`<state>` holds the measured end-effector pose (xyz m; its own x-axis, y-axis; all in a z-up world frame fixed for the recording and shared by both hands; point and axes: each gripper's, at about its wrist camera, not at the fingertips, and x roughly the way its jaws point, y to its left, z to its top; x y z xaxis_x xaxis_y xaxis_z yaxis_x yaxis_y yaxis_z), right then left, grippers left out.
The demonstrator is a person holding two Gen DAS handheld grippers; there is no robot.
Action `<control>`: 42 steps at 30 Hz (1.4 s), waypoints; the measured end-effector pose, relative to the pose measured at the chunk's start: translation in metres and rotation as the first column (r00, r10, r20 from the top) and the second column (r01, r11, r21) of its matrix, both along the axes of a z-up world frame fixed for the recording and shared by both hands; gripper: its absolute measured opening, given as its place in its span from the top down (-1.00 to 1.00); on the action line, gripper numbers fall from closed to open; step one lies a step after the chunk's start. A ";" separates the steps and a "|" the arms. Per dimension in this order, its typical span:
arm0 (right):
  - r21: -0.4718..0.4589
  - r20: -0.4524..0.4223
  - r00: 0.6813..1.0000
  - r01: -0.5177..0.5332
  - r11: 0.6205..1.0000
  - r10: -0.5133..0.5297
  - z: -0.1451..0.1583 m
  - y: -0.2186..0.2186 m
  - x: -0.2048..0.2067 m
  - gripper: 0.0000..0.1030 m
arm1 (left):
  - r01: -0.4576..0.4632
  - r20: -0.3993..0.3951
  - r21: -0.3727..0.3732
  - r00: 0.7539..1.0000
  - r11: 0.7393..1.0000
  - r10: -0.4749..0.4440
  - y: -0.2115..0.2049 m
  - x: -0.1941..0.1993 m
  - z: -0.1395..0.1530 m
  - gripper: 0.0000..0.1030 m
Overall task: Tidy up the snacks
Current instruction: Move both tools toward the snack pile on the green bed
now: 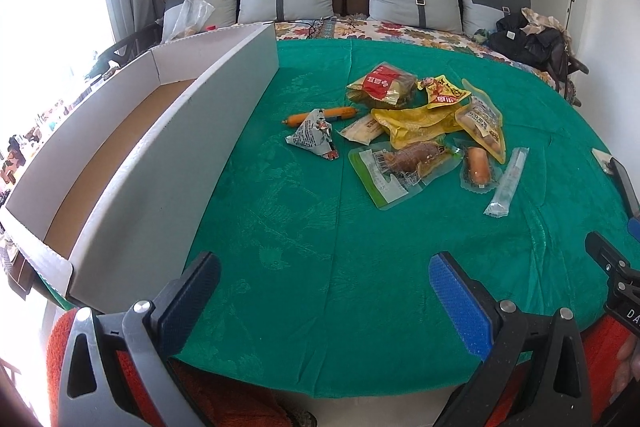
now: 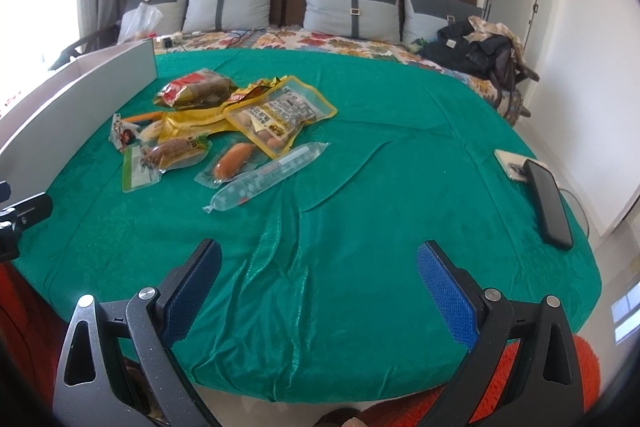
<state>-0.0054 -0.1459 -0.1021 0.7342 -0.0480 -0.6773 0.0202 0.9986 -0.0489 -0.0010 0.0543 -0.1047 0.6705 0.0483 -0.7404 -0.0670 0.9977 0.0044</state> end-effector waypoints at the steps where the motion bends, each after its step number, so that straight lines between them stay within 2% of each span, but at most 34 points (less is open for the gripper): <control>1: 0.005 -0.003 1.000 0.002 1.000 -0.002 0.000 -0.001 0.000 -0.93 | 0.003 -0.003 0.005 1.000 1.000 -0.003 -0.001 0.000 -0.001 -1.00; 10: 0.034 -0.017 1.000 0.018 0.999 -0.017 -0.004 -0.006 0.004 -0.93 | 0.032 -0.023 0.036 0.999 0.999 -0.031 -0.012 0.001 -0.007 -1.00; 21: 0.033 -0.024 1.000 0.016 0.999 -0.015 -0.007 -0.006 0.005 -0.93 | 0.038 -0.045 0.035 0.998 0.999 -0.037 -0.012 0.004 -0.011 -0.99; 32: 0.031 -0.037 0.999 0.010 0.999 -0.009 -0.011 -0.003 0.008 -0.93 | 0.025 -0.138 0.024 0.990 0.999 -0.021 -0.007 0.015 -0.031 -0.99; 42: 0.015 -0.053 0.999 -0.005 1.000 0.006 -0.014 0.002 0.008 -0.93 | 0.037 -0.155 0.019 0.987 0.999 -0.033 -0.008 0.017 -0.034 -0.99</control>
<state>0.0028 -0.1441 -0.1163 0.6972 -0.0336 -0.7161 0.0120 0.9993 -0.0351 0.0164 0.0462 -0.1385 0.5495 0.0444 -0.8343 -0.0288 0.9990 0.0342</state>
